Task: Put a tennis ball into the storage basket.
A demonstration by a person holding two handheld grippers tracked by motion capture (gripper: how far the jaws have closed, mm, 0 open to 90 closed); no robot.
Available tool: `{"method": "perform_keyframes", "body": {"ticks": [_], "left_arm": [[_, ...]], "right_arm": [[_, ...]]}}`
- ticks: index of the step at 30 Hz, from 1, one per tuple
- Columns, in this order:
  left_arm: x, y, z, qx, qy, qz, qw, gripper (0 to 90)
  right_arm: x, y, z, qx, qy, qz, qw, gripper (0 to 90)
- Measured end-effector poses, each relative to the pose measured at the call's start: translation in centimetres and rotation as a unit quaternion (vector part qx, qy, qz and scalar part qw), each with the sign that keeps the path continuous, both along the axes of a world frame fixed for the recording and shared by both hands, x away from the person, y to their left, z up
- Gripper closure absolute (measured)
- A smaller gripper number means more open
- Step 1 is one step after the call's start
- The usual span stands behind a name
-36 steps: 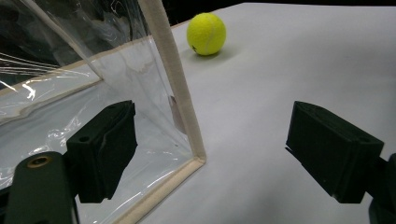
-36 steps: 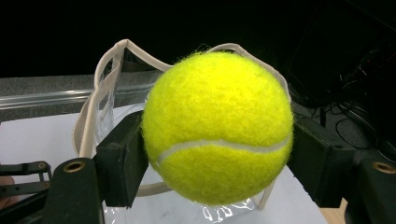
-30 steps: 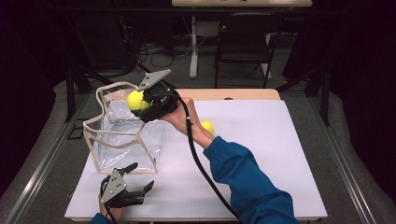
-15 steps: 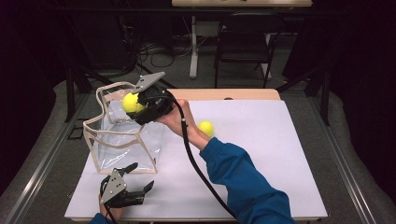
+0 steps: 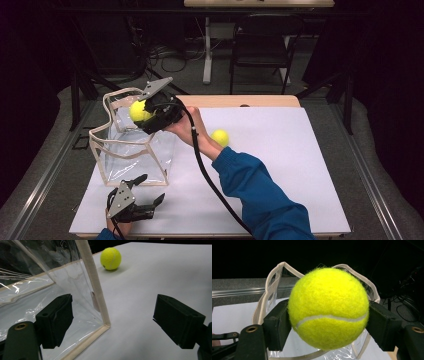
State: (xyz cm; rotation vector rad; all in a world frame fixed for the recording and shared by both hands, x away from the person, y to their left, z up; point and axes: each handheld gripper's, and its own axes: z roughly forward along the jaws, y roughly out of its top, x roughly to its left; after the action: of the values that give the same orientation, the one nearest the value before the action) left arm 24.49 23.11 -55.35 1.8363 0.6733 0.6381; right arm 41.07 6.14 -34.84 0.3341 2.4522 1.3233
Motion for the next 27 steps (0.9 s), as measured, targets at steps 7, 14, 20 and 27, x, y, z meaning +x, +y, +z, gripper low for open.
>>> {"method": "perform_keyframes", "body": {"ticks": [7, 14, 20, 27], "left_arm": [[0.0, 0.0, 0.0, -0.001, -0.002, 0.001, 1.0, 15.8], [0.0, 0.0, 0.0, -0.002, 0.0, 0.002, 1.0, 15.8], [0.0, 0.0, 0.0, -0.002, 0.0, 0.002, 1.0, 15.8], [0.0, 0.0, 0.0, -0.002, -0.001, 0.002, 1.0, 15.8]], "right_arm": [[-0.1, 0.6, 0.0, -0.007, 0.0, 0.005, 1.0, 26.3], [0.0, 1.1, -0.3, -0.027, 0.011, 0.01, 0.9995, 26.3], [0.0, 1.4, -0.4, -0.033, 0.016, 0.011, 0.9993, 26.2], [0.1, 1.5, -0.4, -0.037, 0.02, 0.01, 0.9991, 26.1]]}}
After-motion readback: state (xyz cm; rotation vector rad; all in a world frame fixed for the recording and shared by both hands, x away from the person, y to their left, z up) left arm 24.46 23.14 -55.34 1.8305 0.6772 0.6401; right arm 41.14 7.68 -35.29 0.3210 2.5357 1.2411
